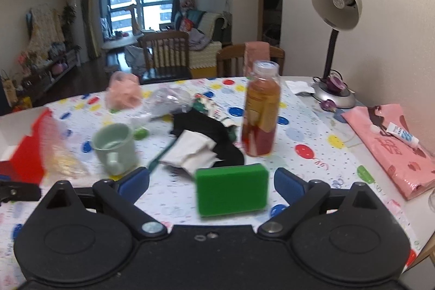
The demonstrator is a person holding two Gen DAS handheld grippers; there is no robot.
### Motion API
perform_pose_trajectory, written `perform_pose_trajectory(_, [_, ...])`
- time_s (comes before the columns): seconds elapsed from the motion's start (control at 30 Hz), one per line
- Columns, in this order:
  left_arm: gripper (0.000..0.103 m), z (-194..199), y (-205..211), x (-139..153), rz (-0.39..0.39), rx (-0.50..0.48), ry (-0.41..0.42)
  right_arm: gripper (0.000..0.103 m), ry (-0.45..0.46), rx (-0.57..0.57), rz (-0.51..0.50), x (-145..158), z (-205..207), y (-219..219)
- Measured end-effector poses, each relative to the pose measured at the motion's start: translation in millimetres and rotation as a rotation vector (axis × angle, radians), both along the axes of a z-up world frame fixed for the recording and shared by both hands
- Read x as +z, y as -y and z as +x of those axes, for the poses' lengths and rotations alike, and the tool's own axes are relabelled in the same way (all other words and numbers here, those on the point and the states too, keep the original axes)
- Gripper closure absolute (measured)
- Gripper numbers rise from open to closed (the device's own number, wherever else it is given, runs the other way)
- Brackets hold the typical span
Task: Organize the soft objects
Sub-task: 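Grasp the white fuzzy towel with the left tool while the right tool grasps the green sponge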
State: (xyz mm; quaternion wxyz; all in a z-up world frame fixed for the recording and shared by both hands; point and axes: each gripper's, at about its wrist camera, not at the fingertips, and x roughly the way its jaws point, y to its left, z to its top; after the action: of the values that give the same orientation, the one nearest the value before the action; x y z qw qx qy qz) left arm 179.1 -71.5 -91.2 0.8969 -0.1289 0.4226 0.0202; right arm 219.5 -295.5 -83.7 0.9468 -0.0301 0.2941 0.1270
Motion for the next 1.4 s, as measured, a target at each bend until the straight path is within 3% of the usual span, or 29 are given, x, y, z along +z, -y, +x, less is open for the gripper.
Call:
perform_pose_trajectory(0.37, [0.001,35,8,-53,-0.068,0.088,-0.204,0.004,-0.058,0.064,-0.077,-46,58,7])
perform_pose_trajectory(0.47, [0.001,39,10,-60,-0.088,0.083,-0.219,0.001,-0.067,0.253,-0.086,-44,65,3])
perform_pose_trajectory(0.6, [0.001,45,14,-68,-0.1,0.077,-0.238,0.001,-0.023,0.545,-0.235,-38,73,-7])
perform_pose_trajectory(0.77, [0.001,53,13,-81,-0.148,0.106,-0.282,0.002,-0.079,0.782,-0.372,-45,97,-18])
perform_pose_trajectory(1.03, [0.001,61,15,-95,-0.174,0.126,-0.315,0.01,-0.095,0.978,-0.552,-58,115,-33])
perform_pose_trajectory(1.13, [0.001,64,19,-96,-0.153,0.122,-0.306,0.012,-0.111,1.019,-0.581,-62,119,-36])
perform_pose_trajectory(1.4, [0.002,67,28,-101,-0.089,0.104,-0.287,0.031,-0.135,1.065,-0.626,-72,113,-34])
